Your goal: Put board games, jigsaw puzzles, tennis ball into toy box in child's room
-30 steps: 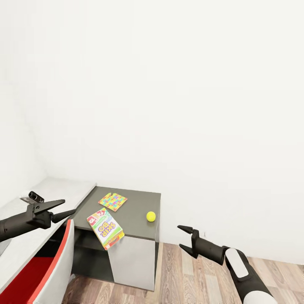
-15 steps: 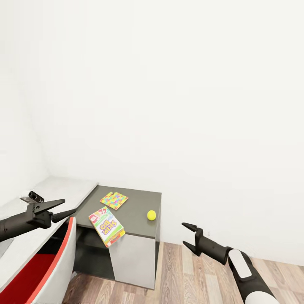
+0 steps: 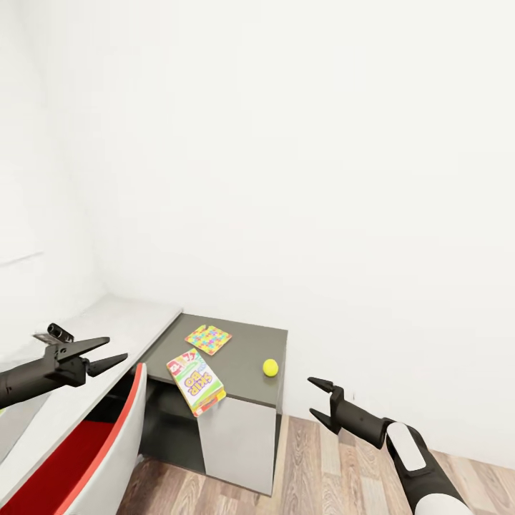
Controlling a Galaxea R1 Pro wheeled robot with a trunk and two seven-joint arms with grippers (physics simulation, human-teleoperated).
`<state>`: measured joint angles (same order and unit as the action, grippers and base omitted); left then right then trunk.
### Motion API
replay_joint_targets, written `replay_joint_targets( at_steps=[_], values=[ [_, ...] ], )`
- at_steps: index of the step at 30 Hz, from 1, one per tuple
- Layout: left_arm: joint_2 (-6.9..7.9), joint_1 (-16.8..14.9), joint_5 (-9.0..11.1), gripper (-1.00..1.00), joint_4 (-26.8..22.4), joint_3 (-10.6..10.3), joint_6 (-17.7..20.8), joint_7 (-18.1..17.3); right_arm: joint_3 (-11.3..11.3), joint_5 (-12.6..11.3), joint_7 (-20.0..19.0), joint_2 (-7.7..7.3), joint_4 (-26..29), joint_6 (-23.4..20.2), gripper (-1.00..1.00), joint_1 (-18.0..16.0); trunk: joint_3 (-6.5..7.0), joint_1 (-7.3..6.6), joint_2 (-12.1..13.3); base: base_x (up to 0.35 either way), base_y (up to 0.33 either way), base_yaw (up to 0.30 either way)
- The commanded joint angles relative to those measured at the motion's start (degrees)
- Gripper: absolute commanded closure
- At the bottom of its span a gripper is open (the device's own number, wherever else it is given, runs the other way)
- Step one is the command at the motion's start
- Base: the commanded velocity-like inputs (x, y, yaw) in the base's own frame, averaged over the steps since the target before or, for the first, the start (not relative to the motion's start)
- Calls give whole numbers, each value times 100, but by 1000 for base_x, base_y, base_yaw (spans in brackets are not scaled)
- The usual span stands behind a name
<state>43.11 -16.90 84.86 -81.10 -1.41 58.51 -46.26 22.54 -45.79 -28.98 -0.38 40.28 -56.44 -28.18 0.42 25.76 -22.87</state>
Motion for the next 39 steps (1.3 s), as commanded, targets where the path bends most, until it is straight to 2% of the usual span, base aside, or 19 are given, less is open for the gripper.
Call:
replay_joint_targets(
  at_steps=[1,10,16,26,32,39],
  values=[
    [7,-6,4,-100,7,-9,15,-23,22,44,-36,2,-2,-23,-100,-3,-1,2,-5,0,0,29],
    [13,-7,6,-100,-14,-9,19,-23,29,44,-15,3,-25,-22,-100,-3,1,2,-5,0,0,11],
    [13,-7,5,-100,-19,-4,20,-25,66,44,-11,3,-144,-24,-100,-3,1,2,-5,0,0,144],
    [28,-6,5,-100,-37,12,23,38,101,44,-20,3,-212,-22,-100,-3,-179,222,-406,0,0,245],
    [85,-7,19,-100,-190,26,100,637,298,44,-43,-2,-213,-17,-100,-3,-286,354,-646,0,0,219],
    [103,-7,22,-100,-259,31,117,789,383,44,-46,-6,-213,-16,-100,-3,-412,507,-927,0,0,47]
  ],
)
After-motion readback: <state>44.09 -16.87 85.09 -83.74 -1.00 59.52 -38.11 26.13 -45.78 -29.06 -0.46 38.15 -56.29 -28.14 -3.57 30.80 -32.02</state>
